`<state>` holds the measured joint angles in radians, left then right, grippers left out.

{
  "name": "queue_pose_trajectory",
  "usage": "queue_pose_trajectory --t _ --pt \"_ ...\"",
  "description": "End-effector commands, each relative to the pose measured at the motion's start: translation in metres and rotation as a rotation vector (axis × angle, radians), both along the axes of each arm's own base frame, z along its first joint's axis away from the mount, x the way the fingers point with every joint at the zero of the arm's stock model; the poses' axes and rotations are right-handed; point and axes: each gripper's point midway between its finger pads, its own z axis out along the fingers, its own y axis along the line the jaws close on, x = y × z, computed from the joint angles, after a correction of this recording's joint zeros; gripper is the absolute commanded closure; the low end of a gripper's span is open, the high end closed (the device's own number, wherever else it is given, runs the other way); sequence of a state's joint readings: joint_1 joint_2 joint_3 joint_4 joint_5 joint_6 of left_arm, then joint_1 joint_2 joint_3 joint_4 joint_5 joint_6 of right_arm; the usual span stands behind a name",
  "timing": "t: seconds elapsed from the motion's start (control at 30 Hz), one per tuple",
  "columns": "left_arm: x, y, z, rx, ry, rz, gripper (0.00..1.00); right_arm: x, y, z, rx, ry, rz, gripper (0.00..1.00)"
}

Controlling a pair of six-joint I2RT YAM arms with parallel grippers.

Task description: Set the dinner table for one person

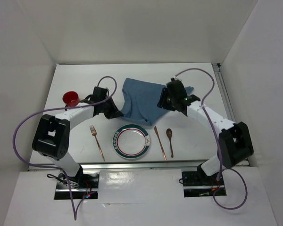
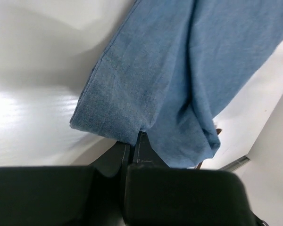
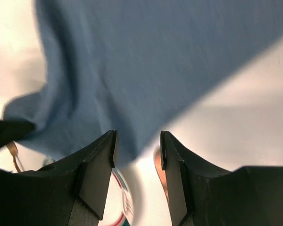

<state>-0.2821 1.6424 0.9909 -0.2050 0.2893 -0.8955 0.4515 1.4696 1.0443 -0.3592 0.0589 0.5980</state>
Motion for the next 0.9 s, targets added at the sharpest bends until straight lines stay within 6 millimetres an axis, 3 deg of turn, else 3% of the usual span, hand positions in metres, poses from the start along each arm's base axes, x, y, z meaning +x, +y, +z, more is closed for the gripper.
queue_pose_trajectory --t 0.0,0.03,0.1,0.13,0.17,0.2,0.23,0.27,0.4,0.43,0.5,0.67,0.87 --pt "0.026 -0.003 0.037 -0.017 -0.134 0.011 1.00 0.042 0.016 0.034 -0.128 -0.101 0.088 0.48" --pt "0.024 0.000 0.034 -0.005 -0.120 0.018 1.00 0.053 0.032 0.030 -0.167 -0.085 0.126 0.48" --pt "0.022 0.002 0.035 0.005 -0.119 0.026 1.00 0.065 0.046 0.025 -0.246 -0.087 0.186 0.46" --pt "0.020 0.003 0.039 0.005 -0.119 0.026 1.00 0.072 0.054 0.000 -0.291 -0.039 0.208 0.46" --pt "0.016 0.006 0.033 0.019 -0.101 0.032 1.00 0.083 0.067 0.013 -0.289 -0.063 0.223 0.46" --pt "0.016 0.006 0.037 0.016 -0.111 0.033 1.00 0.087 0.078 0.011 -0.297 -0.062 0.244 0.46" --pt "0.013 0.007 0.036 0.017 -0.110 0.033 1.00 0.095 0.082 -0.013 -0.324 -0.024 0.259 0.46" --pt "0.009 0.008 0.031 0.021 -0.095 0.032 1.00 0.104 0.097 0.000 -0.310 -0.054 0.268 0.46" --pt "0.004 0.013 0.034 0.019 -0.104 0.042 1.00 0.124 0.125 -0.017 -0.315 -0.047 0.291 0.45" --pt "0.001 0.014 0.030 0.022 -0.094 0.041 1.00 0.125 0.134 -0.034 -0.324 -0.029 0.305 0.45" --pt "-0.003 0.015 0.032 0.026 -0.099 0.035 1.00 0.128 0.149 -0.033 -0.318 -0.044 0.321 0.45" --pt "-0.006 0.020 0.030 0.035 -0.095 0.036 1.00 0.135 0.147 -0.071 -0.394 0.002 0.289 0.45" --pt "-0.011 0.021 0.026 0.038 -0.085 0.035 1.00 0.133 0.139 -0.094 -0.462 0.027 0.256 0.48"
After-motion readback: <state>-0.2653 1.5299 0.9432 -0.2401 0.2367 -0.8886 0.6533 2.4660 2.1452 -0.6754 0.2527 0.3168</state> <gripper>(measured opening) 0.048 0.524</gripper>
